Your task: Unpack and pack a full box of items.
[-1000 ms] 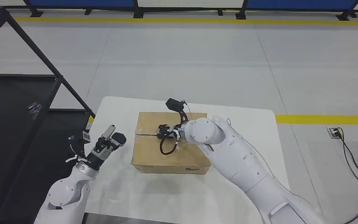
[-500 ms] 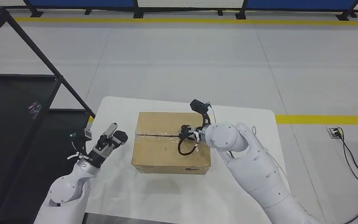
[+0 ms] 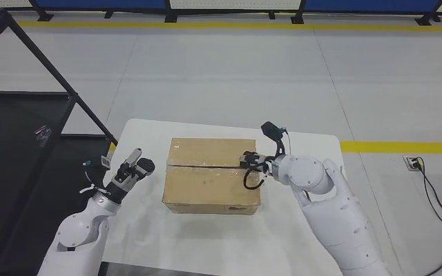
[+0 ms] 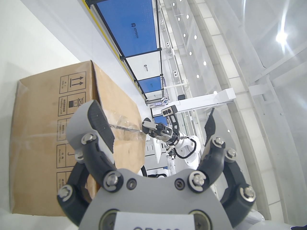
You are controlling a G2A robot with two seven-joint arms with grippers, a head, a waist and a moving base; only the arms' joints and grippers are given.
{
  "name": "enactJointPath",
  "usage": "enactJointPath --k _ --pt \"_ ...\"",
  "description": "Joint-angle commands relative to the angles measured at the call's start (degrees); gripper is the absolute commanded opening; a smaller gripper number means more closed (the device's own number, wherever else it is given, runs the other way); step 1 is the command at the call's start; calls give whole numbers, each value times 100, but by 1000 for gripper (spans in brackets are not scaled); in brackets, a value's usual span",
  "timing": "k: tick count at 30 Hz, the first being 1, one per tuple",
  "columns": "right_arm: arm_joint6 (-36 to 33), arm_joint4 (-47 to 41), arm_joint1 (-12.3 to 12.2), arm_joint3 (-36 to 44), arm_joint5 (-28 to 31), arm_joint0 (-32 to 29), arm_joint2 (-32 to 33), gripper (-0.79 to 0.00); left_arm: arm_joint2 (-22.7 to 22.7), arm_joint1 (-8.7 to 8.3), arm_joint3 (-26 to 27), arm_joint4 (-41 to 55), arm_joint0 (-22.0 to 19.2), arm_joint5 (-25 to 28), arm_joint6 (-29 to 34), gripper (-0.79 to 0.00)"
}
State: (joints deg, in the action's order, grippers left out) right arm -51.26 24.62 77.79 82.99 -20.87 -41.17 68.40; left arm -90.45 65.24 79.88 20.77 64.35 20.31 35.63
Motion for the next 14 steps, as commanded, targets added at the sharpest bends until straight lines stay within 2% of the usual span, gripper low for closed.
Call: enactJointPath --k 1,8,9,11,12,13,14 --pt "28 7 -54 285 58 -225 226 -785 -38 -8 -12 13 -20 -4 -5 0" --pt "652 -199 -226 1275 677 -1242 1196 -785 -257 -42 -10 73 0 47 -97 0" --pt "800 -234 -242 1384 801 -1396 1323 -733 -288 -48 -5 72 16 46 -101 0" --pt "1039 -399 -268 1552 1130 -1673 1549 -465 -362 -62 -1 60 44 37 -122 0" --pt "1168 -506 -276 1603 1313 -1800 1641 -154 -384 -67 12 48 57 29 -129 0" --pt "1310 -561 -283 1641 1493 -1909 1710 0 -399 -72 37 22 73 24 -131 0" --pt "1430 -602 -288 1673 1685 -2007 1747 0 -406 -75 69 22 94 9 -124 0"
